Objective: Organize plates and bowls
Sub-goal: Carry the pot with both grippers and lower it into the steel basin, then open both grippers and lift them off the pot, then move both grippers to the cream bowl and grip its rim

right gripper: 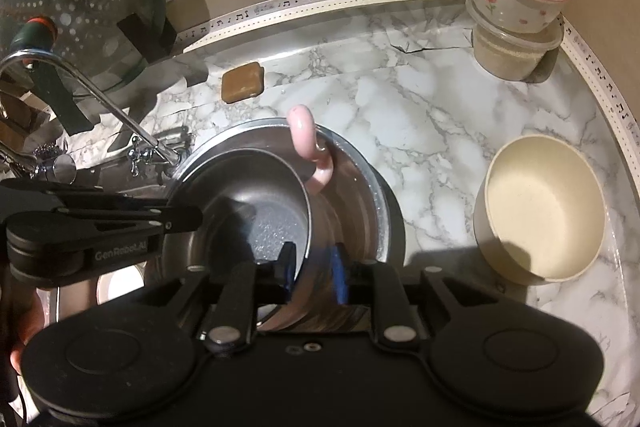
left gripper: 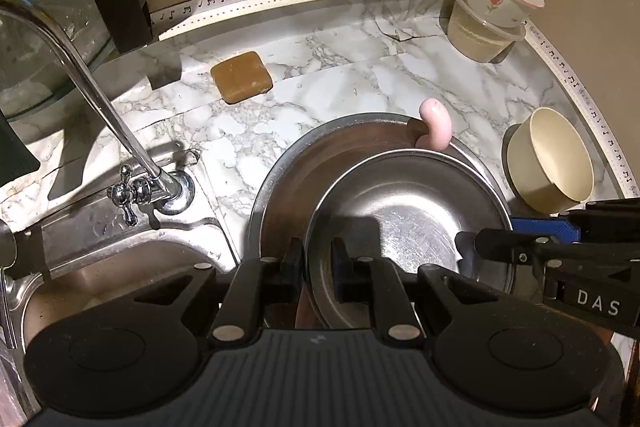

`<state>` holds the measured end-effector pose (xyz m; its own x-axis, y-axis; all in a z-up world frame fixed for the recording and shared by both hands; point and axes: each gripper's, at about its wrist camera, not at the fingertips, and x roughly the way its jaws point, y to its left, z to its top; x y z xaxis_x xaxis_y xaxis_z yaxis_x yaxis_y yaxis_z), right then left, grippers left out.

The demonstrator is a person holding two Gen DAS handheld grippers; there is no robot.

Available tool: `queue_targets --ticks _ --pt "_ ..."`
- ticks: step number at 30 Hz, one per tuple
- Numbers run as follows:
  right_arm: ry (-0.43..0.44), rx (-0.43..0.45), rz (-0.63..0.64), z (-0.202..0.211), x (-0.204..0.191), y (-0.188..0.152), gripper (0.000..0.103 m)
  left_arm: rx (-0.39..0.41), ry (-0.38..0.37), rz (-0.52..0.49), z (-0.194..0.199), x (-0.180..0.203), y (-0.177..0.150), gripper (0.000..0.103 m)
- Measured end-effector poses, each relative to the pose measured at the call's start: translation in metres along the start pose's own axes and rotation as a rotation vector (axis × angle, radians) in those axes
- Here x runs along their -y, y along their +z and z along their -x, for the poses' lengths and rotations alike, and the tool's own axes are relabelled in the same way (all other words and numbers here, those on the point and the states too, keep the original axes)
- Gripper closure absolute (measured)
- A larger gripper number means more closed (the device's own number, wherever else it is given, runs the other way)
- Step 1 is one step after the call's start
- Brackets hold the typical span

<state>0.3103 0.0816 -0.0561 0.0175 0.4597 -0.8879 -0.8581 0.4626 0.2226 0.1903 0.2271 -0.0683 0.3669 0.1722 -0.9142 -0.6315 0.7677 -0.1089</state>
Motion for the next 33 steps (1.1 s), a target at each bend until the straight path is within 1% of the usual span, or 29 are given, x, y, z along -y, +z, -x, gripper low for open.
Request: queue_targets --ticks 7,14,17,21,22,23,25,28,33 --pt "0.000 0.010 0.005 0.006 -0.001 -0.001 0.081 0.027 -0.005 -0.019 0.009 0.002 0.003 0.089" --pt "0.009 0.029 0.018 0.023 0.003 -0.004 0.080 0.042 -0.038 -0.029 0.022 0.002 0.003 0.088" --pt "0.008 0.047 0.019 0.033 0.005 -0.005 0.079 0.054 -0.041 -0.036 0.028 0.004 0.003 0.088" --pt "0.008 0.069 0.015 0.045 0.009 -0.005 0.078 0.062 -0.064 -0.041 0.037 0.005 0.003 0.088" --pt "0.006 0.076 0.015 0.048 0.011 -0.005 0.076 0.068 -0.070 -0.044 0.039 0.006 0.002 0.088" --pt "0.003 0.084 0.013 0.051 0.013 -0.005 0.069 0.072 -0.076 -0.046 0.042 0.007 0.002 0.088" --pt "-0.013 0.104 0.005 0.059 0.018 -0.007 0.061 0.078 -0.088 -0.053 0.046 0.010 0.002 0.088" --pt "-0.039 0.122 -0.001 0.069 0.027 -0.009 0.061 0.093 -0.103 -0.071 0.052 0.018 0.002 0.088" --pt "-0.077 0.146 -0.031 0.085 0.049 -0.013 0.053 0.106 -0.131 -0.113 0.057 0.037 0.005 0.087"
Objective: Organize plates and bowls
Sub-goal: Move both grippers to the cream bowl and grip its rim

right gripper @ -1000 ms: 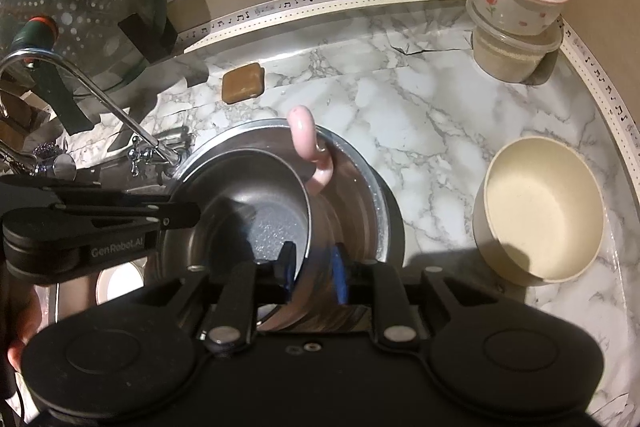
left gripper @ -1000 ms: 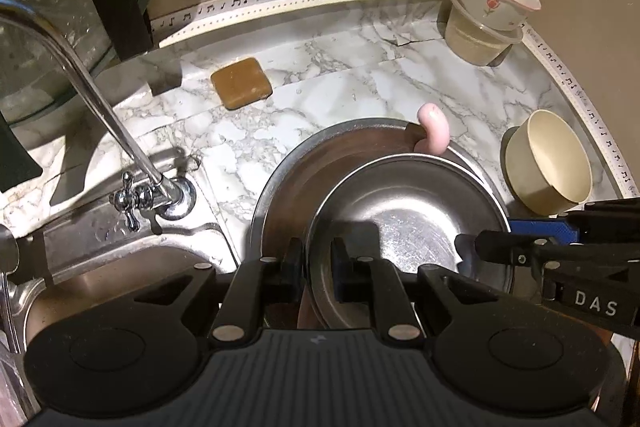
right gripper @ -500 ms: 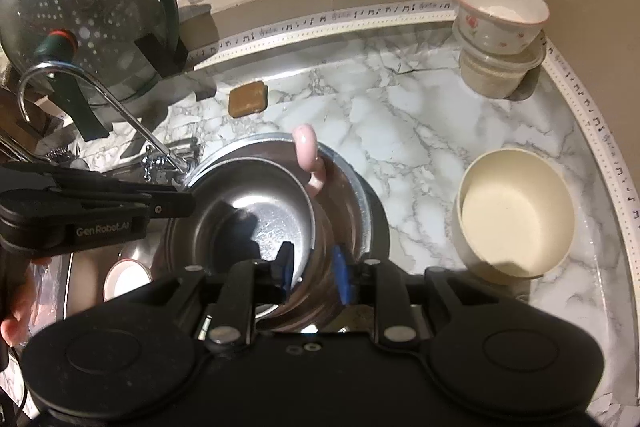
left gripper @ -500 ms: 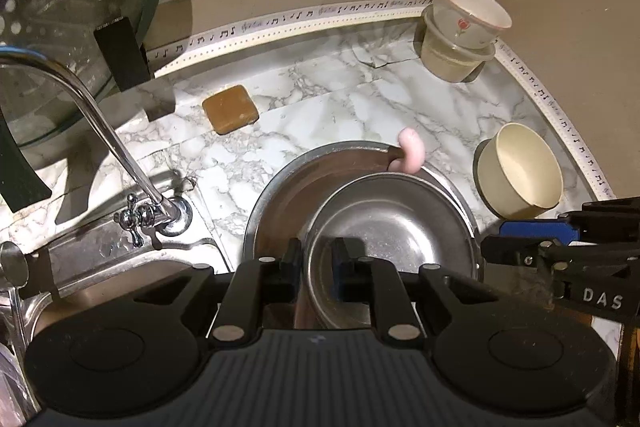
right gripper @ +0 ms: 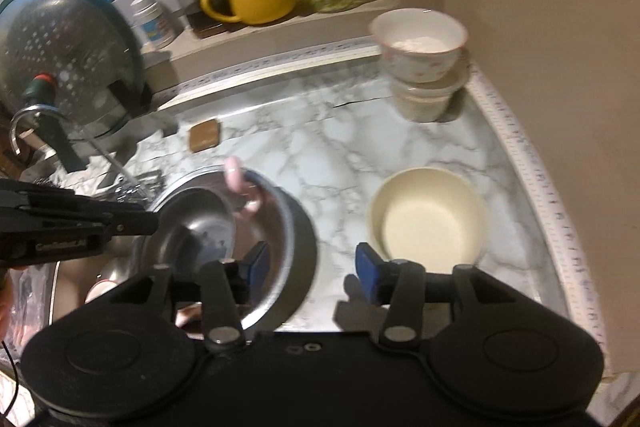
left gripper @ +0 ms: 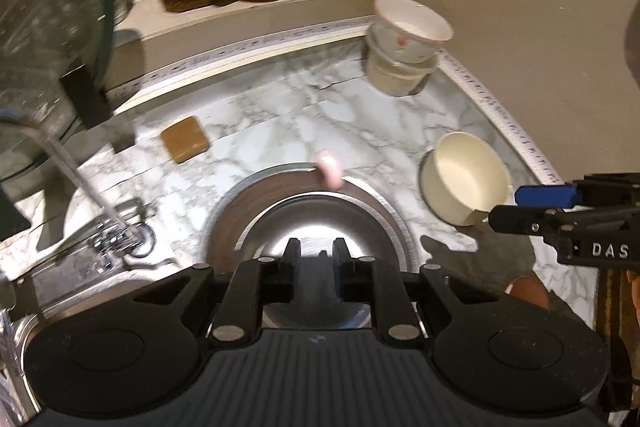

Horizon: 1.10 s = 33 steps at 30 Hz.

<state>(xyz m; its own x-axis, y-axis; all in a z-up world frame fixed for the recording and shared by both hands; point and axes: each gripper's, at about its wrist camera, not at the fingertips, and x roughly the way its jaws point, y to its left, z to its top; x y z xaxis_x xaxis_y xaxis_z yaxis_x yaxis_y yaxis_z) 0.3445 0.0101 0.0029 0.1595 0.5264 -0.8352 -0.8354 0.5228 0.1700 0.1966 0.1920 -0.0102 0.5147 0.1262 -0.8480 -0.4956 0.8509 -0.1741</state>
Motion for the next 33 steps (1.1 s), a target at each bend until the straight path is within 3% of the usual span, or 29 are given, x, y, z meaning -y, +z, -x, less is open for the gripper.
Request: queue_targets --ticks 6,10,11,12,13,14,20,27,33 --pt "-0.044 0.020 -0.055 0.009 0.033 -0.005 0.049 0.019 -0.022 -0.037 -0.005 0.026 0.012 0.087" --pt "-0.083 0.032 -0.092 0.009 0.054 -0.006 0.040 0.040 -0.027 -0.076 -0.013 0.048 0.021 0.083" --pt "-0.090 0.035 -0.102 0.008 0.060 -0.006 0.038 0.044 -0.040 -0.081 -0.016 0.053 0.024 0.077" --pt "-0.093 0.035 -0.116 0.007 0.065 -0.007 0.038 0.047 -0.053 -0.084 -0.019 0.057 0.028 0.058" --pt "-0.094 0.031 -0.129 0.005 0.070 -0.008 0.038 0.053 -0.062 -0.084 -0.022 0.061 0.030 0.030" --pt "-0.095 0.028 -0.138 0.003 0.074 -0.009 0.038 0.067 -0.069 -0.082 -0.024 0.065 0.032 0.022" --pt "-0.098 0.000 -0.196 -0.013 0.097 -0.011 0.038 0.092 -0.090 -0.102 -0.052 0.096 0.052 0.021" --pt "-0.112 -0.024 -0.268 -0.036 0.116 -0.009 0.040 0.007 -0.080 -0.133 -0.111 0.124 0.067 0.021" --pt "-0.115 -0.048 -0.325 -0.055 0.129 -0.010 0.046 -0.037 -0.055 -0.120 -0.143 0.127 0.070 0.022"
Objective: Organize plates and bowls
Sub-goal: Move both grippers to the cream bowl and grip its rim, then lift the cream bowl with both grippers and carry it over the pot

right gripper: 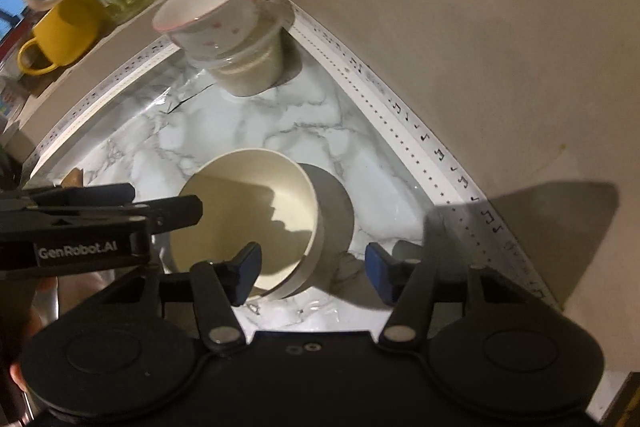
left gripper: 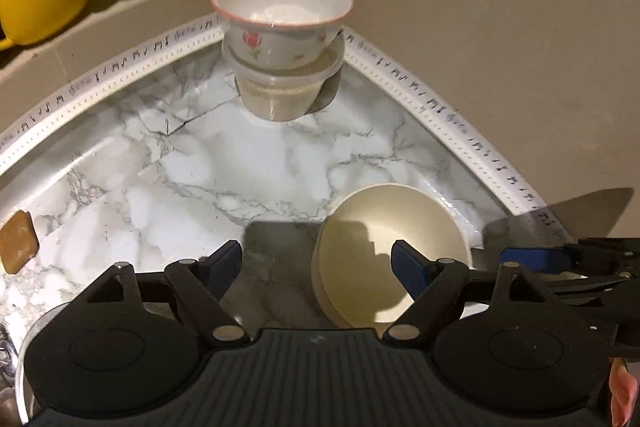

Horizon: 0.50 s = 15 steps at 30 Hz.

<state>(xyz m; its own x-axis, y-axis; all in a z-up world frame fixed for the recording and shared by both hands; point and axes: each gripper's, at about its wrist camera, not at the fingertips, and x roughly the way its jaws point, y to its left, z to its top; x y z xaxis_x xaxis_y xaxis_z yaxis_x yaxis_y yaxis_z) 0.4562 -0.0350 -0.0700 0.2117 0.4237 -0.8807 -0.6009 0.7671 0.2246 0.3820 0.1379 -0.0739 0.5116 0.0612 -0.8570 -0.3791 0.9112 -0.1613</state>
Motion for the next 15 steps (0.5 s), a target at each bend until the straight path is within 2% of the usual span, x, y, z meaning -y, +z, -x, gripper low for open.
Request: queue_targets --ticks 2,6,8,10,12,15 --pt "-0.003 -0.004 0.002 -0.005 0.000 0.001 0.051 -0.010 -0.001 0.006 -0.006 -0.002 -0.001 0.022" --pt "-0.015 -0.018 0.008 -0.014 0.000 0.002 0.062 -0.036 -0.006 -0.006 -0.017 -0.003 -0.003 0.041" --pt "-0.018 -0.030 0.015 -0.017 0.000 0.001 0.072 -0.045 -0.008 -0.002 -0.020 -0.003 -0.004 0.046" --pt "-0.019 -0.032 0.016 -0.019 -0.001 0.001 0.073 -0.053 -0.018 0.001 -0.023 -0.004 -0.005 0.060" --pt "-0.020 -0.033 0.025 -0.020 -0.003 0.001 0.077 -0.063 -0.023 -0.004 -0.026 -0.003 -0.006 0.067" --pt "-0.018 -0.034 0.033 -0.022 -0.006 0.002 0.087 -0.066 -0.027 -0.010 -0.027 -0.001 -0.007 0.071"
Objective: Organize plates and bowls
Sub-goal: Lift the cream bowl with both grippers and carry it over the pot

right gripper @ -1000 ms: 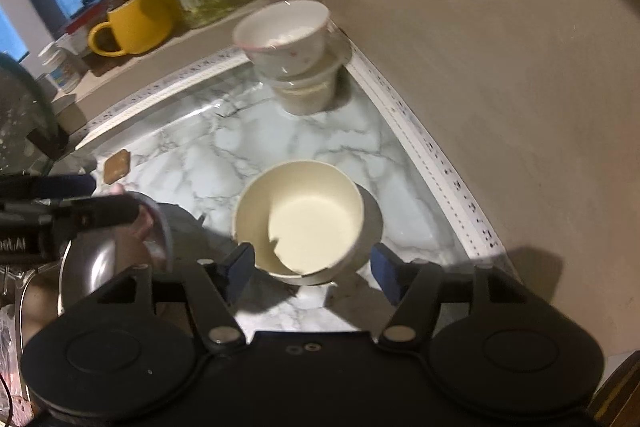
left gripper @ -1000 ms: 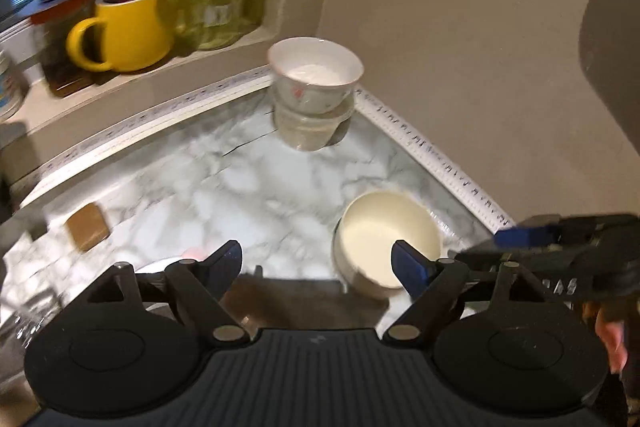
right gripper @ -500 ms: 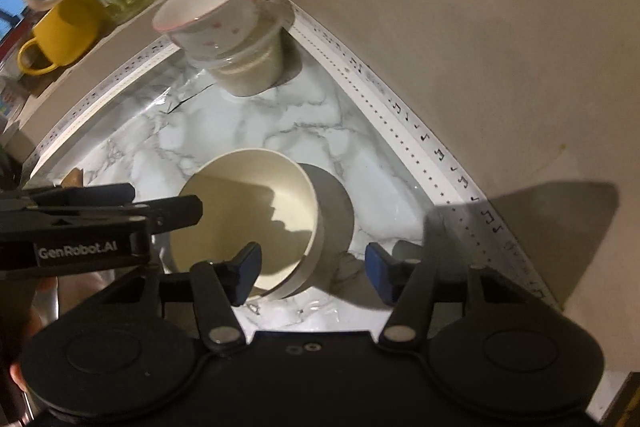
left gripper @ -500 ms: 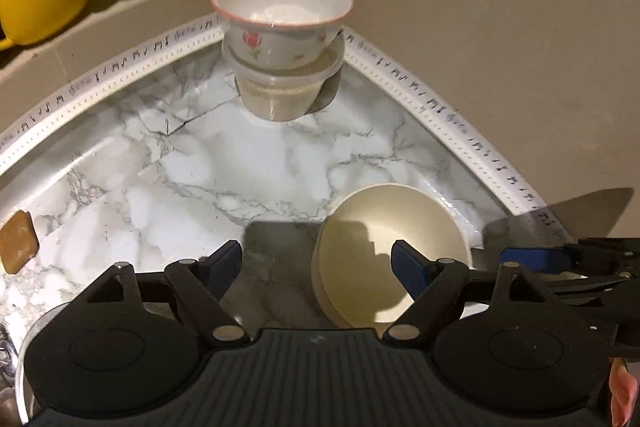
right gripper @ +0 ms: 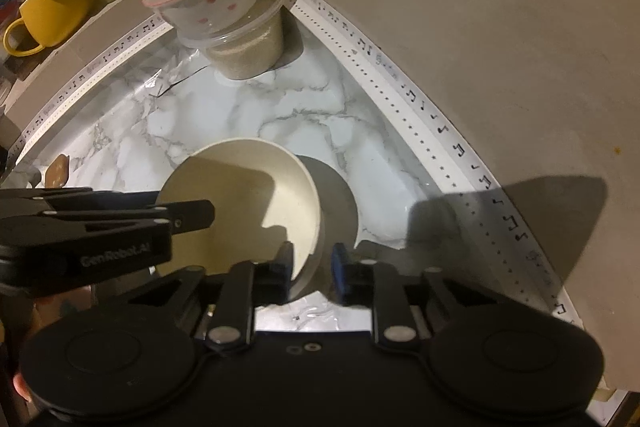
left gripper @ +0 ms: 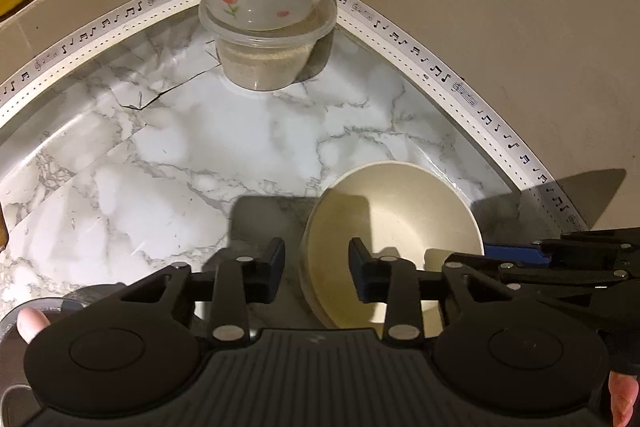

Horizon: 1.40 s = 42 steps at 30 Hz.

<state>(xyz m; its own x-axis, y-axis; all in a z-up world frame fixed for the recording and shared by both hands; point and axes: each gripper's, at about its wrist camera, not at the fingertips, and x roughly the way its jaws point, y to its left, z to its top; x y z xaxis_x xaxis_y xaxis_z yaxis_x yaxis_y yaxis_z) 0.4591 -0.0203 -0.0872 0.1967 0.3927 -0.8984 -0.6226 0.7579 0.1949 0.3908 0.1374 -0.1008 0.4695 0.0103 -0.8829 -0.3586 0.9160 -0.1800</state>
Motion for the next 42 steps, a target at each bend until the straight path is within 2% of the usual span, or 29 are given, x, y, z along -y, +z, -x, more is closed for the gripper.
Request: queue_targets --ticks 2,4,9,19,26,35,42 --pt "-0.002 0.003 0.004 0.000 -0.002 0.001 0.092 -0.001 -0.004 0.002 0.000 0.001 -0.001 0.074" --pt "-0.013 0.003 0.008 0.001 -0.003 0.001 0.092 -0.004 0.005 0.002 0.000 0.002 -0.001 0.084" --pt "-0.038 0.014 0.023 0.005 -0.005 -0.001 0.094 -0.010 0.014 0.023 0.004 0.000 -0.005 0.094" --pt "-0.010 0.047 0.050 0.041 -0.014 -0.005 0.094 0.020 0.053 -0.013 0.048 0.010 -0.008 0.095" --pt "0.012 0.097 0.106 0.081 -0.046 -0.007 0.094 0.067 0.111 -0.040 0.101 0.011 -0.014 0.095" --pt "0.044 0.133 0.197 0.115 -0.096 -0.018 0.093 0.128 0.170 -0.040 0.163 -0.012 -0.037 0.095" --pt "0.071 0.125 0.260 0.121 -0.134 -0.027 0.093 0.137 0.217 -0.023 0.192 -0.037 -0.055 0.095"
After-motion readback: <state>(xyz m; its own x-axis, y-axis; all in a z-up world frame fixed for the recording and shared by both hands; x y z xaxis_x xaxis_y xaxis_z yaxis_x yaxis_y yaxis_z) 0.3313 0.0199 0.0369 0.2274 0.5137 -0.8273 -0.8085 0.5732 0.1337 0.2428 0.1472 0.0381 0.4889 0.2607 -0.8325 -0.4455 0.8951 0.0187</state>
